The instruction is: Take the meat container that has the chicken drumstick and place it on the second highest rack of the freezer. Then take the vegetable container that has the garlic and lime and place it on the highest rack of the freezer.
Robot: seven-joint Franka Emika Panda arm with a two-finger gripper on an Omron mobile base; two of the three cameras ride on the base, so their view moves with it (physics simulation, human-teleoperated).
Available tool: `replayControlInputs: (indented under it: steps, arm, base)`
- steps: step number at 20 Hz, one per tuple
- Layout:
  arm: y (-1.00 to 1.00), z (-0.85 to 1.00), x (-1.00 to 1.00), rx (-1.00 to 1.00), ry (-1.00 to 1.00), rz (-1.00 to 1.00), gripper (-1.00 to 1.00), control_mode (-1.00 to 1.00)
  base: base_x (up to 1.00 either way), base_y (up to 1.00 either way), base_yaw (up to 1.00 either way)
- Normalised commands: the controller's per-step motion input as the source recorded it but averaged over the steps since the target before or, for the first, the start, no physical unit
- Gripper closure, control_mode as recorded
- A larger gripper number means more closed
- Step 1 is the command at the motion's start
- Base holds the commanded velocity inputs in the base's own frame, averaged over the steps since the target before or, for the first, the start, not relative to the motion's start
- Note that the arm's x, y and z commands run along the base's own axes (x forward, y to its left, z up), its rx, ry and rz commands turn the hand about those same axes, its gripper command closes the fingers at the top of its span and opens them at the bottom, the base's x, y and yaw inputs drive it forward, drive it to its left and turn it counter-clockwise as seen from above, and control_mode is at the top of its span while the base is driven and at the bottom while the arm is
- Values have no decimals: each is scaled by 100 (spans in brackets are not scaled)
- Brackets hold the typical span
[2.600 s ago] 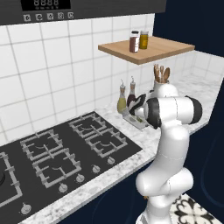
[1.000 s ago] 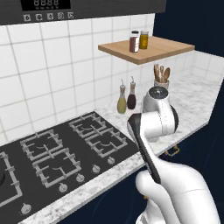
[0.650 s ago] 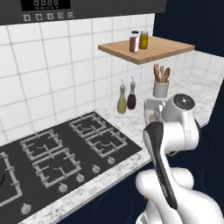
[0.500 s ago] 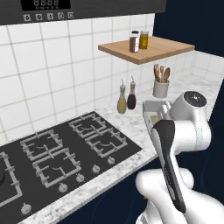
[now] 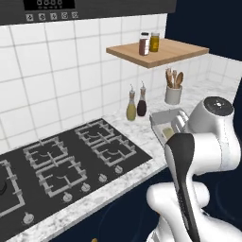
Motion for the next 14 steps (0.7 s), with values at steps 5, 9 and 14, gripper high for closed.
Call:
replayControlInputs:
  steps: [5, 9, 14]
  arm:
    - [0, 0, 0, 0, 0, 0, 100, 100]
    - [0, 0, 0, 0, 0, 0, 100, 100]
    - [0, 0, 0, 0, 0, 0, 100, 100]
  base:
    - [-99, -12, 8]
    - [-84, -43, 20]
    - [-25, -60, 39]
